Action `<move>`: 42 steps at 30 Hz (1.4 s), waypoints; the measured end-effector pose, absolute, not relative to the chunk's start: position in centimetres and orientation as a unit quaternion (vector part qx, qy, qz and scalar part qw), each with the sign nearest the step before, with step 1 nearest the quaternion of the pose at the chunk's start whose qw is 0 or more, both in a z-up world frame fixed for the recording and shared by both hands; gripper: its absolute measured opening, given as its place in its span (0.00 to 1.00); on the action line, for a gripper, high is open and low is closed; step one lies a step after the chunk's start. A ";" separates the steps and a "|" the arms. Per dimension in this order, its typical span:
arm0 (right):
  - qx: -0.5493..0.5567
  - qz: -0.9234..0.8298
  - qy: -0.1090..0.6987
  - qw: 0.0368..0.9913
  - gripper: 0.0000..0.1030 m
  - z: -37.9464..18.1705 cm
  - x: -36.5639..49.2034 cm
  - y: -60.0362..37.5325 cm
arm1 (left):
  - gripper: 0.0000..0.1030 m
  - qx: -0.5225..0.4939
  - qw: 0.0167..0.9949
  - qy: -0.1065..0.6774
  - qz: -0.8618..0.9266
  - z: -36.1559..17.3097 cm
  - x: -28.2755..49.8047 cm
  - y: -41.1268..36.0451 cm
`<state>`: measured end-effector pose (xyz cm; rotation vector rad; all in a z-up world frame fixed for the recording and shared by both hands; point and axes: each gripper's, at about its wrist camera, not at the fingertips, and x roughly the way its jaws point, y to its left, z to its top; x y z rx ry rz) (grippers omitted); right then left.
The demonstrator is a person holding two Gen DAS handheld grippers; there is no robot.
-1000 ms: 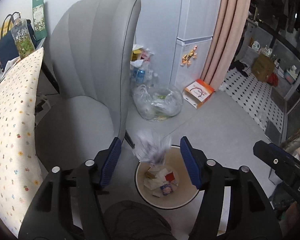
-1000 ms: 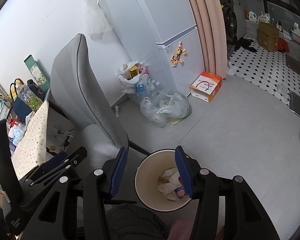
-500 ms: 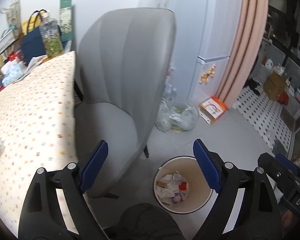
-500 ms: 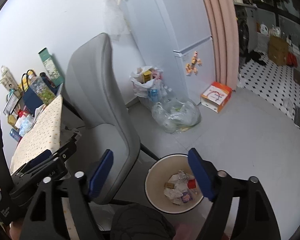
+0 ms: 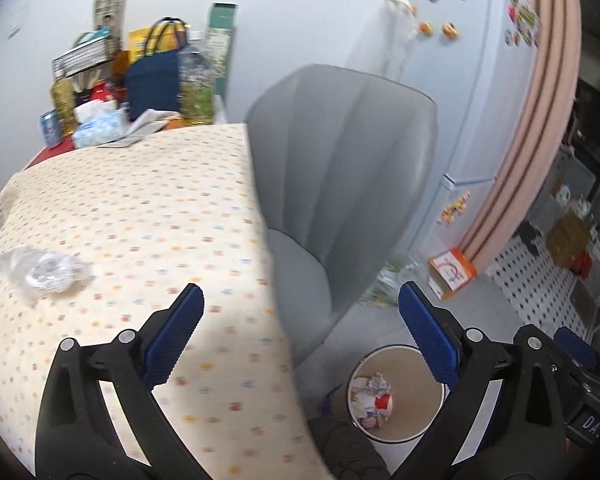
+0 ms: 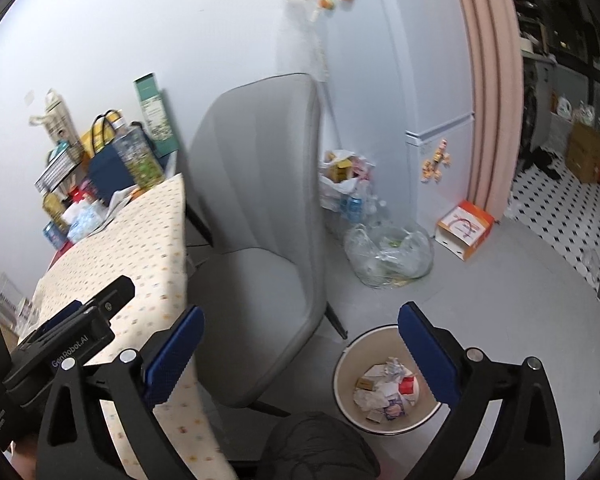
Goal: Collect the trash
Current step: 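Move both tools back over the table toward the tissue and plastic bottle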
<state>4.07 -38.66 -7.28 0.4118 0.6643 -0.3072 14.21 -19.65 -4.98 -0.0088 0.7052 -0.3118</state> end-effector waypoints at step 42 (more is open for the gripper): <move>0.090 0.000 0.322 0.943 0.92 -3.2 7.4 -17.4 | 0.94 -0.119 0.943 0.310 -0.005 -3.8 11.7 4.0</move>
